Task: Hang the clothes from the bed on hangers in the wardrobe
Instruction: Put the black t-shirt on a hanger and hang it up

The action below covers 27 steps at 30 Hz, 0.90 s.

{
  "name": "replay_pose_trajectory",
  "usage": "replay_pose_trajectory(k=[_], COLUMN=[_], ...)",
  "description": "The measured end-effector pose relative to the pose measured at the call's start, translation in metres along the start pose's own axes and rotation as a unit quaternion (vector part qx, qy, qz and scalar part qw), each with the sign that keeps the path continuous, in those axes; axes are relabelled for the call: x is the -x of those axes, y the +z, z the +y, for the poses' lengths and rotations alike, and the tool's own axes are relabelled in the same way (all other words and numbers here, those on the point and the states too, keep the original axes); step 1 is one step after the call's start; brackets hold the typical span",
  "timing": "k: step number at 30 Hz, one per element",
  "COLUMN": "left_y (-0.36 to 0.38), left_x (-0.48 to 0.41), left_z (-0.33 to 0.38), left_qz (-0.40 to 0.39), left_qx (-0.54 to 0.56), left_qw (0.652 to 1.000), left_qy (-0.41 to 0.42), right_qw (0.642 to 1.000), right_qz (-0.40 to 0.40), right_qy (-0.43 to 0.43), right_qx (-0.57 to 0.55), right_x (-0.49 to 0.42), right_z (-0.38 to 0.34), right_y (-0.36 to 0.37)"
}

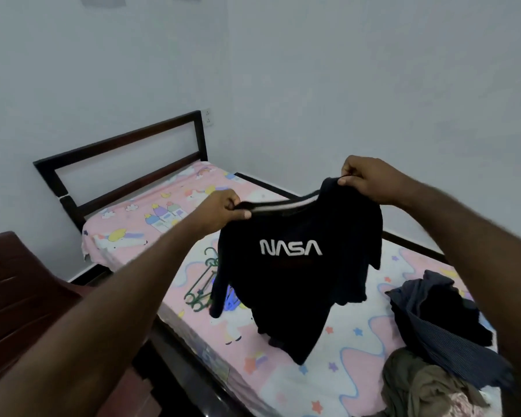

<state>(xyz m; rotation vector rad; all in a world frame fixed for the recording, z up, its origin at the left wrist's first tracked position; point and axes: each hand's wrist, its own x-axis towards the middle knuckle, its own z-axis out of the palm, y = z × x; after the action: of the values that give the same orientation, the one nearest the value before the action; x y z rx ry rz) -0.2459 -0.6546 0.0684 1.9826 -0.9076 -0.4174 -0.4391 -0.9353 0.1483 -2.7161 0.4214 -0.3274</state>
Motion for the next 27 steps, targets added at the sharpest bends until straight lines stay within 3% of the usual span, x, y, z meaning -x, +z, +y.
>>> replay_pose_trajectory(k=[2,5,9,11,14,17,20,22,25,27], left_y=[-0.003,-0.01,0.008,0.012,-0.004,-0.024,-0.038,-0.045,-0.043,-0.036], left_x=[0.001,0.0,0.006,0.004,-0.01,-0.02,-0.014,-0.006,0.002,0.003], left_z=[-0.009,-0.016,-0.037,-0.041,-0.012,0.022,0.024,0.016,0.01,0.007], left_qz=[-0.008,0.033,-0.068,0.0,0.169,0.23,0.179,0.096,-0.073,-0.107], left_qx=[-0.043,0.022,-0.094,-0.057,-0.019,-0.028,-0.177,-0.301,-0.497,-0.553], left_qw=[0.999,0.999,0.992,0.997,0.985,0.972,0.962,0.941,0.861,0.823], left_qy=[-0.012,0.005,-0.044,-0.06,-0.025,0.049,0.104,0.12,0.076,0.075], right_qw=[0.999,0.988,0.972,0.975,0.975,0.982,0.989,0.974,0.973,0.973], right_qz=[0.028,0.129,0.161,0.158,0.179,0.18,0.059,-0.015,-0.049,-0.08], right_qy=[0.019,0.044,0.062,0.072,0.078,0.04,0.034,0.045,0.074,0.106], right_qx=[0.011,-0.078,-0.158,-0.137,-0.109,-0.036,0.133,0.22,0.214,0.189], right_x=[-0.001,0.004,0.005,0.003,0.002,0.005,0.012,0.016,0.026,0.033], right_z=[0.008,0.017,0.018,0.019,0.022,0.019,0.019,0.025,0.045,0.055], right_y=[0.005,0.007,0.01,0.012,0.005,-0.012,-0.024,-0.026,-0.033,-0.03])
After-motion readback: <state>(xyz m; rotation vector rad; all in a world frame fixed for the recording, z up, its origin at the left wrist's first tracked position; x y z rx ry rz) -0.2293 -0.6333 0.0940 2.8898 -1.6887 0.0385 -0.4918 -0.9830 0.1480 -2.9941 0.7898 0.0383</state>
